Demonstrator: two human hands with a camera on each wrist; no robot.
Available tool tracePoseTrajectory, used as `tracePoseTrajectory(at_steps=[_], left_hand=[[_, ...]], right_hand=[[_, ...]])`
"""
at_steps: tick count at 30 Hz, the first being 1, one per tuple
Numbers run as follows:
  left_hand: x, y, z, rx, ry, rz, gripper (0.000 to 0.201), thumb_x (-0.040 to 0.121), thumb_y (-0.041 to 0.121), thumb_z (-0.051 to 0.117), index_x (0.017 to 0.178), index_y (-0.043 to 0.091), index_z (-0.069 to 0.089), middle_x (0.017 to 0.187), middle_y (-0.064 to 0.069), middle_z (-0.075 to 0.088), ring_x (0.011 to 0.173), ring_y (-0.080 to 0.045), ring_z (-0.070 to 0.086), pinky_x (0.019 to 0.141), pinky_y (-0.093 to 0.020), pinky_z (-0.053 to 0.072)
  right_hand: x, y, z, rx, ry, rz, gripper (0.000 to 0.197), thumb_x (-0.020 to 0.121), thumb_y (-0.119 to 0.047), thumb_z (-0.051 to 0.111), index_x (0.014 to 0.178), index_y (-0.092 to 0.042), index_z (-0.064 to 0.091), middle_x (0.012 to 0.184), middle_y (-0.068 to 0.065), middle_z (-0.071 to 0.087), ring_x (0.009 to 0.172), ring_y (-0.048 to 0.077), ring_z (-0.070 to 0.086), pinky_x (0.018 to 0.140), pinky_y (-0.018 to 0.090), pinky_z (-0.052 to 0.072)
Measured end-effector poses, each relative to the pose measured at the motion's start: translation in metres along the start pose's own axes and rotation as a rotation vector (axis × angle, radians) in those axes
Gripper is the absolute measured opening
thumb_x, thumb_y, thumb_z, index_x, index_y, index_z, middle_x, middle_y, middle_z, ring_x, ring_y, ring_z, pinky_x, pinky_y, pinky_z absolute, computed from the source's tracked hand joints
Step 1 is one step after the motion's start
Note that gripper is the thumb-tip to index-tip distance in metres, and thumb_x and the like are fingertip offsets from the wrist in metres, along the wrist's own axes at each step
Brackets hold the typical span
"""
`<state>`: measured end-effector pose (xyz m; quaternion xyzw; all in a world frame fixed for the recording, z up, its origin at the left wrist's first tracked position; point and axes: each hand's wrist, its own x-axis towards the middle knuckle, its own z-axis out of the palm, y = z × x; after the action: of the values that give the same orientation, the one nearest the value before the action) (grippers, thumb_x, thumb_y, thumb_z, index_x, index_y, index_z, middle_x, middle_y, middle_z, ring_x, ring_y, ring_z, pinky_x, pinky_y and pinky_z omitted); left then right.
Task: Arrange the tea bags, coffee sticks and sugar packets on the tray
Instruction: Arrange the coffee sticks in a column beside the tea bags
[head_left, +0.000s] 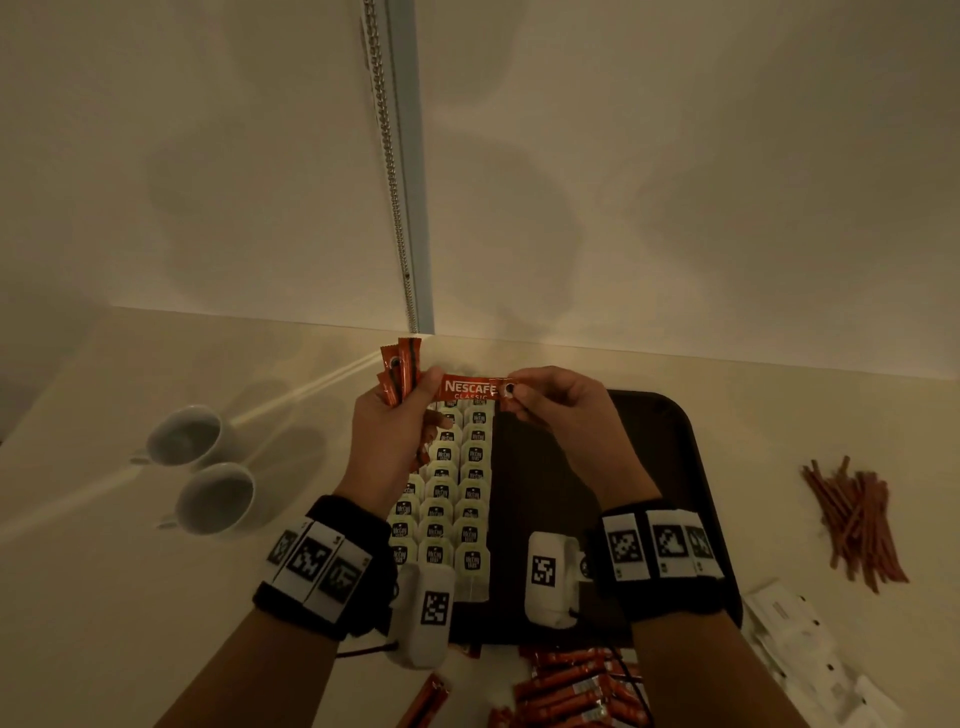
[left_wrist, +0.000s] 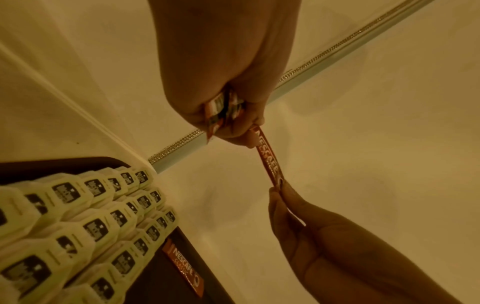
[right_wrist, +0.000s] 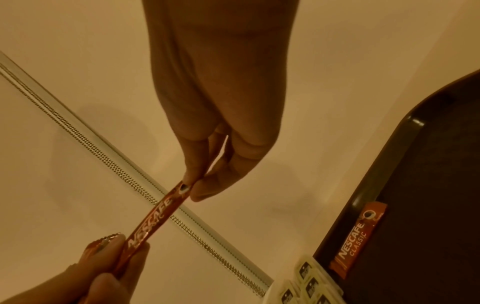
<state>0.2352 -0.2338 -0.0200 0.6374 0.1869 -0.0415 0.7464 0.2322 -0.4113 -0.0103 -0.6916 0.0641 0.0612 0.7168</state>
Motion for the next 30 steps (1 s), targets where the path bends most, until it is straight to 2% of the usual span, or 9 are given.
tracePoseTrajectory(at_steps=[3,6,8,10,13,15,18,23,30], left_hand=[[-0.002,0.001,0.002,0.038,-0.025,0.02,0.016,0.088,0.033,0.065,0.083,0.019,0.069,0.062,-0.002,0.069,0.047,-0.011,0.057,0.05,-0.026,0.041],[-0.003,0.002,0.004,0.017,-0.047,0.017,0.017,0.09,0.031,0.062,0.088,0.015,0.066,0.062,0.002,0.066,0.048,-0.012,0.061,0.052,-0.025,0.05],[-0.003,0.0,0.002,0.019,-0.035,-0.022,0.02,0.09,0.034,0.062,0.084,0.015,0.063,0.05,0.006,0.05,0.039,-0.011,0.049,0.054,-0.03,0.049],[-0.001,-0.001,-0.002,0.017,-0.035,-0.079,0.021,0.09,0.035,0.062,0.078,0.019,0.056,0.049,0.008,0.038,0.038,-0.008,0.033,0.045,-0.026,0.041],[0.005,0.0,-0.009,-0.078,-0.053,-0.195,0.015,0.094,0.024,0.052,0.082,0.02,0.044,0.057,0.006,0.035,0.037,-0.007,0.027,0.035,-0.018,0.024],[0.007,0.0,-0.014,-0.155,-0.054,-0.264,0.009,0.094,0.019,0.043,0.085,0.019,0.042,0.056,0.005,0.039,0.036,-0.006,0.029,0.033,-0.015,0.02],[0.006,-0.002,-0.02,-0.195,-0.055,-0.3,0.011,0.094,0.019,0.04,0.088,0.016,0.047,0.059,0.003,0.045,0.038,-0.008,0.035,0.034,-0.015,0.02],[0.001,-0.001,-0.02,-0.131,-0.044,-0.282,0.02,0.096,0.019,0.037,0.091,0.012,0.056,0.069,-0.002,0.055,0.049,-0.014,0.046,0.036,-0.018,0.027],[0.002,-0.001,-0.021,-0.142,-0.058,-0.287,0.021,0.097,0.019,0.036,0.091,0.012,0.055,0.068,-0.002,0.055,0.043,-0.012,0.049,0.035,-0.017,0.028]], right_hand=[[-0.001,0.0,-0.004,-0.03,0.002,-0.003,0.017,0.088,-0.002,0.058,0.096,-0.013,0.067,0.09,0.006,0.069,0.076,0.006,0.064,0.07,0.016,0.053],[0.003,0.0,-0.01,-0.071,0.049,-0.02,0.013,0.085,-0.004,0.062,0.094,-0.013,0.066,0.086,0.005,0.069,0.074,0.007,0.066,0.071,0.019,0.055],[0.012,0.007,-0.019,-0.076,0.132,0.01,0.011,0.084,-0.007,0.064,0.09,-0.016,0.067,0.093,0.007,0.07,0.085,0.017,0.068,0.08,0.031,0.057],[0.024,0.019,-0.032,-0.088,0.222,0.043,0.013,0.085,-0.008,0.064,0.087,-0.02,0.068,0.098,0.007,0.069,0.096,0.025,0.066,0.086,0.04,0.055],[0.041,0.043,-0.054,-0.201,0.335,0.081,0.015,0.087,-0.005,0.06,0.087,-0.019,0.065,0.1,0.006,0.068,0.098,0.022,0.065,0.084,0.032,0.054],[0.049,0.061,-0.066,-0.332,0.373,0.133,0.012,0.088,-0.005,0.06,0.091,-0.016,0.063,0.101,0.008,0.068,0.094,0.02,0.065,0.084,0.032,0.054],[0.057,0.087,-0.073,-0.487,0.352,0.221,0.011,0.086,-0.008,0.063,0.092,-0.017,0.064,0.098,0.008,0.068,0.089,0.021,0.065,0.086,0.041,0.055],[0.07,0.104,-0.065,-0.541,0.335,0.32,0.017,0.086,-0.012,0.064,0.103,-0.015,0.063,0.102,0.002,0.062,0.089,0.013,0.06,0.086,0.032,0.053],[0.085,0.109,-0.059,-0.664,0.423,0.347,0.019,0.086,-0.013,0.065,0.105,-0.012,0.065,0.112,0.005,0.063,0.104,0.017,0.058,0.084,0.026,0.046]])
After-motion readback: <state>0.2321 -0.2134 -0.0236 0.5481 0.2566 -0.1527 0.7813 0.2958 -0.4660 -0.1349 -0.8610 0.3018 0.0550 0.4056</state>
